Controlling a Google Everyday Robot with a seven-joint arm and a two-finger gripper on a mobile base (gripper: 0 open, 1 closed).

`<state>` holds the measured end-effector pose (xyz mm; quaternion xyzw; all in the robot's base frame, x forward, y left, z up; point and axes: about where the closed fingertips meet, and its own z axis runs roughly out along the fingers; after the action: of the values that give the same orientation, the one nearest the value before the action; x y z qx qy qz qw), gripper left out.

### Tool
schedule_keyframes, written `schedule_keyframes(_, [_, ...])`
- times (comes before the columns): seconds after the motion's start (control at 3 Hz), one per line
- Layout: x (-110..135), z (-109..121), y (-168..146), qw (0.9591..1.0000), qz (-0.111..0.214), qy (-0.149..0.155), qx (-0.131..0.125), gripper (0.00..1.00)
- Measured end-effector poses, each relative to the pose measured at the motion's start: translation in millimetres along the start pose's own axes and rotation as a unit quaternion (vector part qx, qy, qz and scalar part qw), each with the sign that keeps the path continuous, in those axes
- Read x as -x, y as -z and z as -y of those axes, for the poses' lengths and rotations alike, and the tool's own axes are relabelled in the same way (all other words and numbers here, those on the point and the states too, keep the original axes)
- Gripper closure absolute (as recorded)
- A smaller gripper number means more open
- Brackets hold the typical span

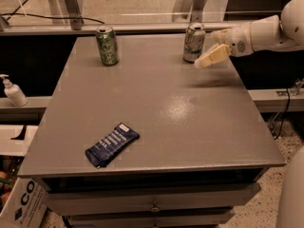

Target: Knock 7up can over

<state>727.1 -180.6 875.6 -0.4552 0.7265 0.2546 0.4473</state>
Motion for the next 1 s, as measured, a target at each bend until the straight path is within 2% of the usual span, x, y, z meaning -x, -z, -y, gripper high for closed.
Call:
schedule_keyframes(0.67, [7,15,-22,0.9989,0.039,-0.002,0.027,0.0])
schedule_keyframes(1.0, [19,5,-35,0.9967,0.055,0.005,0.06,0.0])
